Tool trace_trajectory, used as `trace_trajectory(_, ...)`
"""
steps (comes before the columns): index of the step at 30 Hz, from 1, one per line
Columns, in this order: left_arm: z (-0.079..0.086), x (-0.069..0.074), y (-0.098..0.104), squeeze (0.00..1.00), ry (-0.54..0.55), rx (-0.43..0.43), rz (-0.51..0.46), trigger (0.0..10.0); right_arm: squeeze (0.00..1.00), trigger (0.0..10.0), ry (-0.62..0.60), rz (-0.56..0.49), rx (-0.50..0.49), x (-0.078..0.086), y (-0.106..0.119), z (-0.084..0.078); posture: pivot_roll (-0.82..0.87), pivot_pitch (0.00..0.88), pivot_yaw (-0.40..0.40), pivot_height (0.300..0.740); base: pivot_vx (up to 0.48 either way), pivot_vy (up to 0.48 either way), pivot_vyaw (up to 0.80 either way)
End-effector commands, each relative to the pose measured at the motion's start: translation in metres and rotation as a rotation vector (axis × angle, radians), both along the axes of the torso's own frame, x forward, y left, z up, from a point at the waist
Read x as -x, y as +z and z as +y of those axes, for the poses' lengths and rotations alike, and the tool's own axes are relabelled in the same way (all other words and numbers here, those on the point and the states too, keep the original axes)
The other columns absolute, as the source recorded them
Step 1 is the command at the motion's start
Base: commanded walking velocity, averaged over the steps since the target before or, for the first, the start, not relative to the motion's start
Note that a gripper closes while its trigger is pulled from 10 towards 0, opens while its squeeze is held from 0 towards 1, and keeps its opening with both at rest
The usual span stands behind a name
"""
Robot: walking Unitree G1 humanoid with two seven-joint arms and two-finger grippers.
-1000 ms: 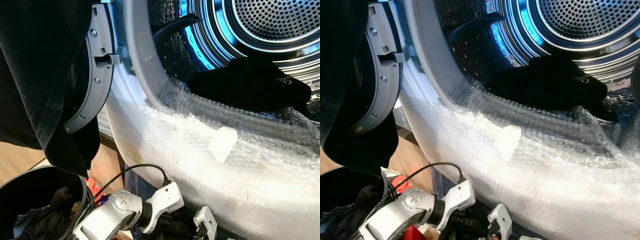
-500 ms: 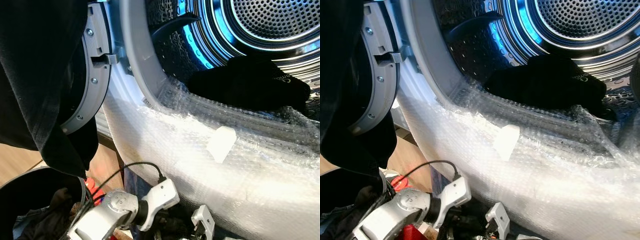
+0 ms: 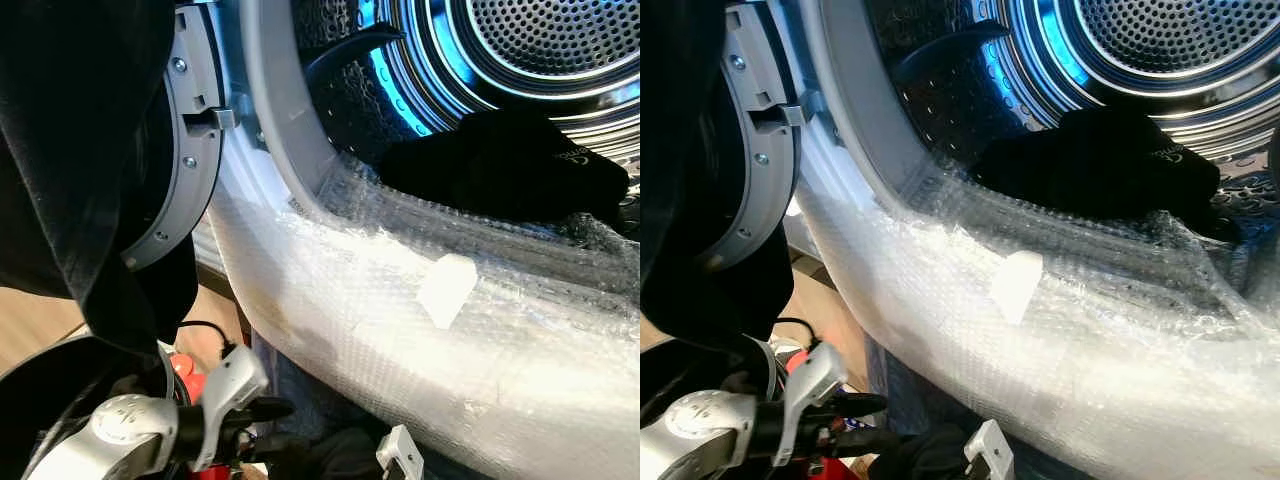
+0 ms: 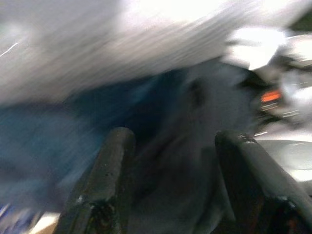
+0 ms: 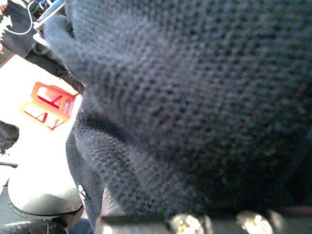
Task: Clothes washing
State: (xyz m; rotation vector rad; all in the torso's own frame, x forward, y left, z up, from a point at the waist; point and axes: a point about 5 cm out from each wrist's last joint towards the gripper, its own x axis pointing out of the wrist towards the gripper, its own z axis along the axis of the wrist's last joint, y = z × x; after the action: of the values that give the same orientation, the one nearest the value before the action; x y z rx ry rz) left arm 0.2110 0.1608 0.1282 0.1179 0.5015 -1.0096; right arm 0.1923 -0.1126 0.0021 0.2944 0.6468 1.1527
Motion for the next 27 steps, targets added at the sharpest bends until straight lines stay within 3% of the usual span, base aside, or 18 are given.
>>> trace_trajectory(1, 0.016, -0.002, -0.005, 1.00, 0.111, -0.067, -0.006, 10.0, 0.00, 0.0, 0.011, -0.018, -0.015, 0.001, 0.004, 0.000, 0.05, 0.063, 0.023, 0.740, 0.000, 0.000, 0.00)
trace_trajectory(6, 0.050, -0.011, -0.025, 1.00, 0.484, -0.165, -0.053, 10.0, 0.00, 0.0, 0.024, -0.024, -0.023, 0.006, 0.009, -0.002, 0.06, 0.063, 0.017, 0.740, 0.000, 0.000, 0.00)
trace_trajectory(7, 0.050, -0.011, -0.025, 1.00, 0.484, -0.165, -0.053, 10.0, 0.00, 0.0, 0.024, -0.024, -0.023, 0.006, 0.009, -0.002, 0.06, 0.063, 0.017, 0.740, 0.000, 0.000, 0.00)
trace_trajectory(10, 0.086, -0.022, -0.035, 1.00, 0.861, -0.267, -0.093, 10.0, 0.00, 0.0, 0.032, -0.030, -0.024, 0.010, 0.012, -0.005, 0.05, 0.059, 0.018, 0.740, 0.000, 0.000, 0.00)
trace_trajectory(13, 0.114, -0.024, -0.036, 1.00, 1.115, -0.329, -0.185, 10.0, 0.00, 0.0, 0.029, -0.042, -0.023, 0.012, 0.015, -0.007, 0.05, 0.057, 0.016, 0.740, 0.000, 0.000, 0.00)
trace_trajectory(14, 0.120, -0.025, -0.035, 0.95, 1.163, -0.327, -0.220, 10.0, 0.00, 0.0, 0.023, -0.046, -0.028, 0.012, 0.017, -0.007, 0.05, 0.057, 0.014, 0.740, 0.000, 0.000, 0.00)
trace_trajectory(20, 0.120, -0.025, -0.035, 0.95, 1.163, -0.327, -0.220, 10.0, 0.00, 0.0, 0.023, -0.046, -0.028, 0.012, 0.017, -0.007, 0.05, 0.057, 0.014, 0.740, 0.000, 0.000, 0.00)
trace_trajectory(21, 0.126, -0.025, -0.033, 0.00, 1.218, -0.339, -0.268, 10.0, 0.00, 0.0, 0.019, -0.051, -0.033, 0.012, 0.020, -0.007, 0.05, 0.057, 0.014, 0.740, 0.000, 0.000, 0.00)
trace_trajectory(22, 0.126, -0.025, -0.033, 0.00, 1.218, -0.339, -0.268, 10.0, 0.00, 0.0, 0.019, -0.051, -0.033, 0.012, 0.020, -0.007, 0.05, 0.057, 0.014, 0.740, 0.000, 0.000, 0.00)
trace_trajectory(24, 0.101, -0.041, -0.028, 0.00, 1.071, -0.190, -0.316, 10.0, 0.00, 0.0, 0.001, -0.072, -0.045, 0.010, 0.027, -0.006, 0.04, 0.061, -0.005, 0.740, 0.000, 0.000, 0.00)
trace_trajectory(25, 0.101, -0.041, -0.028, 0.00, 1.071, -0.190, -0.316, 10.0, 0.00, 0.0, 0.001, -0.072, -0.045, 0.010, 0.027, -0.006, 0.04, 0.061, -0.005, 0.740, 0.000, 0.000, 0.00)
trace_trajectory(26, 0.064, -0.046, -0.026, 0.00, 0.830, -0.033, -0.252, 10.0, 0.00, 0.0, -0.002, -0.082, -0.045, 0.009, 0.029, -0.006, 0.03, 0.056, -0.006, 0.740, 0.000, 0.000, 0.00)
trace_trajectory(27, 0.064, -0.046, -0.026, 0.00, 0.830, -0.033, -0.252, 10.0, 0.00, 0.0, -0.002, -0.082, -0.045, 0.009, 0.029, -0.006, 0.03, 0.056, -0.006, 0.740, 0.000, 0.000, 0.00)
